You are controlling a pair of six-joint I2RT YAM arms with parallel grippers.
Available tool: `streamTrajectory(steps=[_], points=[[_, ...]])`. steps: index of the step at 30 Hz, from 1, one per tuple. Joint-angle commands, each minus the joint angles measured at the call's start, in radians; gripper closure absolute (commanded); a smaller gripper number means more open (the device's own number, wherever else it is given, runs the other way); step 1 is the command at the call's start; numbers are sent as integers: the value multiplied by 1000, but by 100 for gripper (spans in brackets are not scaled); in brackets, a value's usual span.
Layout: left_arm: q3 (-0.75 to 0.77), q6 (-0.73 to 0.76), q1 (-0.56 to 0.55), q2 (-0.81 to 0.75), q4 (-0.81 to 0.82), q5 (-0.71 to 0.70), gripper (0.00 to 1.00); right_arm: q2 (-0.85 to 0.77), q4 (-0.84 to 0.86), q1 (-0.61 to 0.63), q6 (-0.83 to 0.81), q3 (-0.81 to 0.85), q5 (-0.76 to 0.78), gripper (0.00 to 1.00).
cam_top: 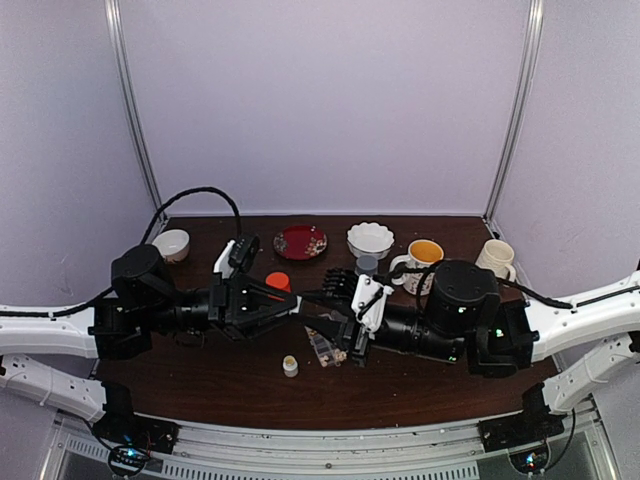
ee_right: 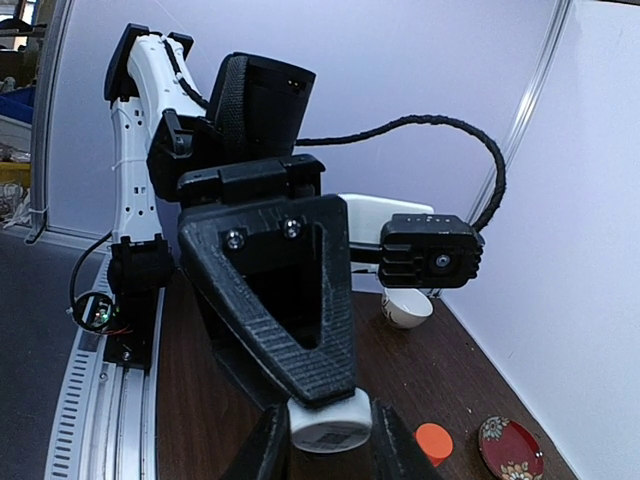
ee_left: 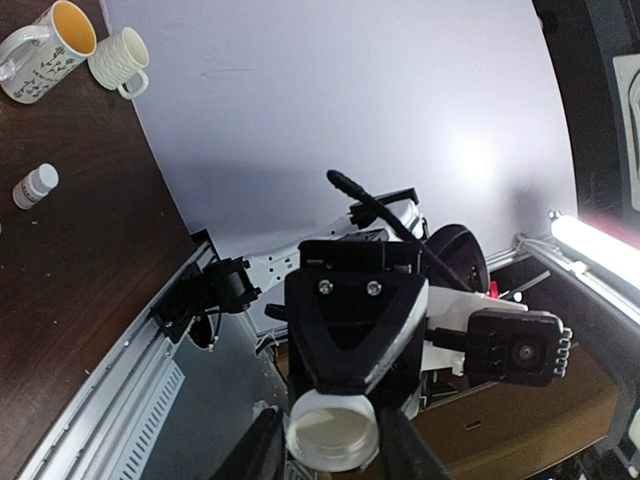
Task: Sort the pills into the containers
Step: Pass from the left arm to the right, then pick up the pill bottle from the center of the board.
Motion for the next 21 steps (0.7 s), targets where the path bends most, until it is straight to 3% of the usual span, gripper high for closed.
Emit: streamTrajectory(steps=[1, 7, 10, 16, 21], points=[[-20, 3, 3, -8, 63, 2, 53, -4, 6, 7, 8, 19, 16, 77], [-45, 23, 3, -49, 51, -43, 33, -29, 2, 8, 40, -13, 12, 81], [-43, 71, 7, -75, -3, -67, 28, -51, -10, 8, 60, -36, 21, 82], [49, 349, 12, -158, -483, -237, 28, -139, -83, 6, 136, -129, 1, 84], [56, 515, 13, -186, -670, -390, 29, -165, -220, 1, 247, -165, -41, 85]])
